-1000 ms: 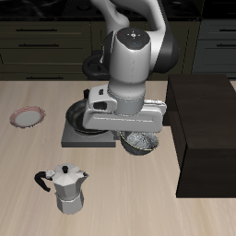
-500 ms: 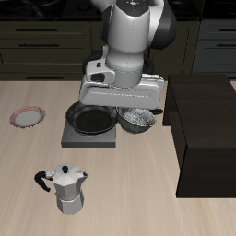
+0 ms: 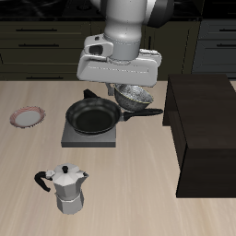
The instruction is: Place the bowl on top of the shelf
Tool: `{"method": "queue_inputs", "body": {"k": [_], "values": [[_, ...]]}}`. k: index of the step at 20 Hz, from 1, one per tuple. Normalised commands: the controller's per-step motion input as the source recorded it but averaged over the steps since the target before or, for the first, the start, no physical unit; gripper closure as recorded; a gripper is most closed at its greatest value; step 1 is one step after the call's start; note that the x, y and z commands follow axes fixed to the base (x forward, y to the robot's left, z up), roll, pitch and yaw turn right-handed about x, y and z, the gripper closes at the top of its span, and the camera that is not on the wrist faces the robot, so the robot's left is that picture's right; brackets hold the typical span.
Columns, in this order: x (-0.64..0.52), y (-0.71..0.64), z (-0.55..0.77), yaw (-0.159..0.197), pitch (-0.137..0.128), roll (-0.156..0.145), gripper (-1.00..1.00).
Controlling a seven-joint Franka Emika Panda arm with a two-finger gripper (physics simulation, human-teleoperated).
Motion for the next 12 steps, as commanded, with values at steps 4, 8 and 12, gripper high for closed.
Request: {"method": "queue_inputs", "body": {"k": [4, 8, 12], "values": [[-0.27, 0.0, 0.24, -0.004, -0.034, 0.0, 1.0], [-0.36, 0.07, 0.32, 0.023, -0.048, 0.032, 1.0], [-0.26, 0.06, 0.16, 0.046, -0.012, -0.009, 1.0]]}}
